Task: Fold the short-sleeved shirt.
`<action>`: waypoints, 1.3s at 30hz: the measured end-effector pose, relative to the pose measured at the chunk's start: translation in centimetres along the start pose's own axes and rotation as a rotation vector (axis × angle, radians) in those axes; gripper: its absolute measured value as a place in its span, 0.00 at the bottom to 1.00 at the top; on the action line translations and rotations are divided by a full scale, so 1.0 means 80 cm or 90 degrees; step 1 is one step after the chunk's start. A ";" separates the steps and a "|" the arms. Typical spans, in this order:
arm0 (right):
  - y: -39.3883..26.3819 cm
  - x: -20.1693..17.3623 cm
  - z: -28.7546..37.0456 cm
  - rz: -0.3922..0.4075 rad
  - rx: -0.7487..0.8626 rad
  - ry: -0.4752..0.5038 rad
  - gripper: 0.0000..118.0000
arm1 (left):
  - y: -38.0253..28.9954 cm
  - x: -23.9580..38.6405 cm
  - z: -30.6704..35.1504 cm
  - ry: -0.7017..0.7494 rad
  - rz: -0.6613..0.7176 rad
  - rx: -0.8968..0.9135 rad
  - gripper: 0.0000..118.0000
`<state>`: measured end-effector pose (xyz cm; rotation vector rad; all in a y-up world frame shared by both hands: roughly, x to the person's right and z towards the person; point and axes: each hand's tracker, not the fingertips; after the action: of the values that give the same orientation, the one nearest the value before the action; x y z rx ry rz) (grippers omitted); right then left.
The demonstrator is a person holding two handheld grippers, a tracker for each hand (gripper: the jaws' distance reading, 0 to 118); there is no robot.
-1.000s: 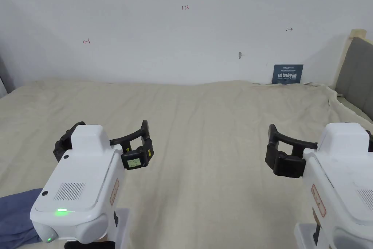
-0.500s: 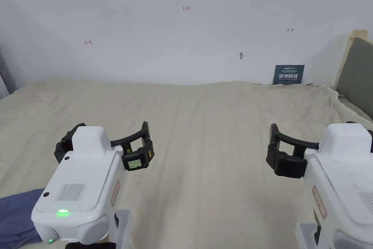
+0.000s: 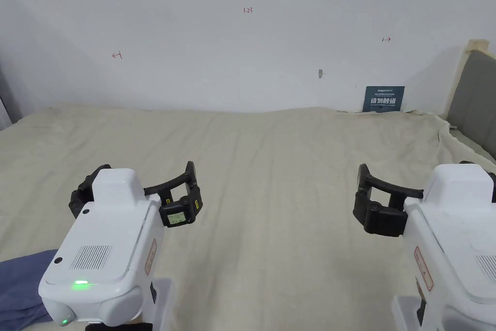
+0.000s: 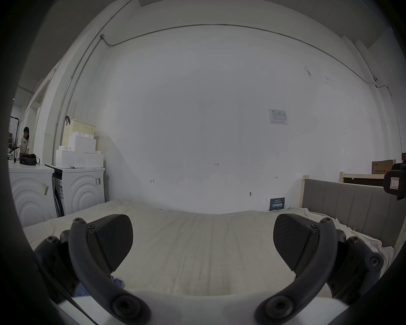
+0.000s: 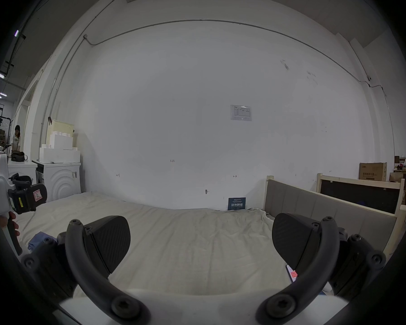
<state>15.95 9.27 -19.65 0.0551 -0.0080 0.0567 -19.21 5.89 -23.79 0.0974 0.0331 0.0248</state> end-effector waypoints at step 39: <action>-0.001 -0.004 -0.002 0.006 0.006 -0.012 1.00 | 0.000 -0.002 -0.001 -0.004 -0.010 0.006 1.00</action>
<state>15.60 9.14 -19.81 0.0655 -0.0266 0.0662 -19.38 5.91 -23.83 0.1062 0.0285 0.0082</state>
